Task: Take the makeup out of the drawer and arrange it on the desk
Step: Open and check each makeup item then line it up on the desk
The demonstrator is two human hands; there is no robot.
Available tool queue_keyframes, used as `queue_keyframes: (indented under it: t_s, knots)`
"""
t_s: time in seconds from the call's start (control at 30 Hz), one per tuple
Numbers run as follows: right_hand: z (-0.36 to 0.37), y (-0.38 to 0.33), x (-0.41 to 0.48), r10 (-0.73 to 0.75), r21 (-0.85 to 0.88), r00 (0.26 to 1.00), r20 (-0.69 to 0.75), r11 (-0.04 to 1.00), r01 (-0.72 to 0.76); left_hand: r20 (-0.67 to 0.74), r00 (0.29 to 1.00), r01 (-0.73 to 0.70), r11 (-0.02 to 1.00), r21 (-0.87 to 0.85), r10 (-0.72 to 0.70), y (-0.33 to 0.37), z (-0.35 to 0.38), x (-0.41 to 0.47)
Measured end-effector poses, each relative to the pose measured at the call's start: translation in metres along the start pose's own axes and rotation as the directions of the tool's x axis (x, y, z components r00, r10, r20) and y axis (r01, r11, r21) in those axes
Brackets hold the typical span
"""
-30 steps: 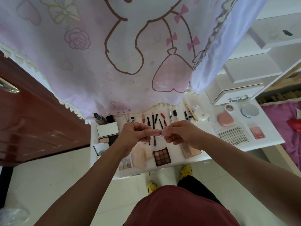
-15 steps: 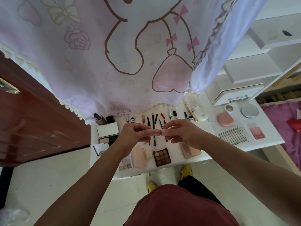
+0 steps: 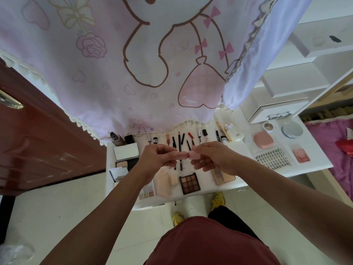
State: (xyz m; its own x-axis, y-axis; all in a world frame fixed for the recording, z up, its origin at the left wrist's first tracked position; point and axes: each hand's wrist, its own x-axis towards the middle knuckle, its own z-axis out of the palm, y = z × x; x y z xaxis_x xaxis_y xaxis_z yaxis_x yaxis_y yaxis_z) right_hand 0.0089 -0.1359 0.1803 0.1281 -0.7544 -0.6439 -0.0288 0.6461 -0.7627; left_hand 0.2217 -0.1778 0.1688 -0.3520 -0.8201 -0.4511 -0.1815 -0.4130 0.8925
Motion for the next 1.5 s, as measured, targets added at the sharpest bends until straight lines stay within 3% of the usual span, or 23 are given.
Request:
queue_keyframes:
  t_s: [0.37,0.67,1.0,1.3,1.5]
  knots:
    - [-0.007,0.000,-0.001,-0.109,-0.060,0.994,-0.007,0.992,0.108,0.065,0.998,0.022,0.999,0.032,-0.024,0.004,0.005,-0.005]
    - [-0.010,-0.005,-0.007,-0.207,-0.158,0.978,-0.028,0.967,0.200,0.060,0.997,0.060,0.997,-0.052,-0.057,-0.007,0.002,-0.002]
    - [-0.015,-0.003,-0.002,-0.186,-0.117,0.981,-0.060,0.977,0.178,0.036,0.999,0.000,0.998,-0.064,0.002,-0.009,0.010,0.002]
    - [-0.029,0.007,0.001,-0.181,-0.126,0.982,-0.058,0.977,0.173,0.086,0.992,0.105,0.990,-0.094,-0.097,-0.023,0.022,0.006]
    - [-0.048,0.012,0.010,-0.154,-0.187,0.984,-0.088,0.973,0.136,0.027,0.997,0.074,0.995,-0.070,-0.073,-0.028,0.044,0.009]
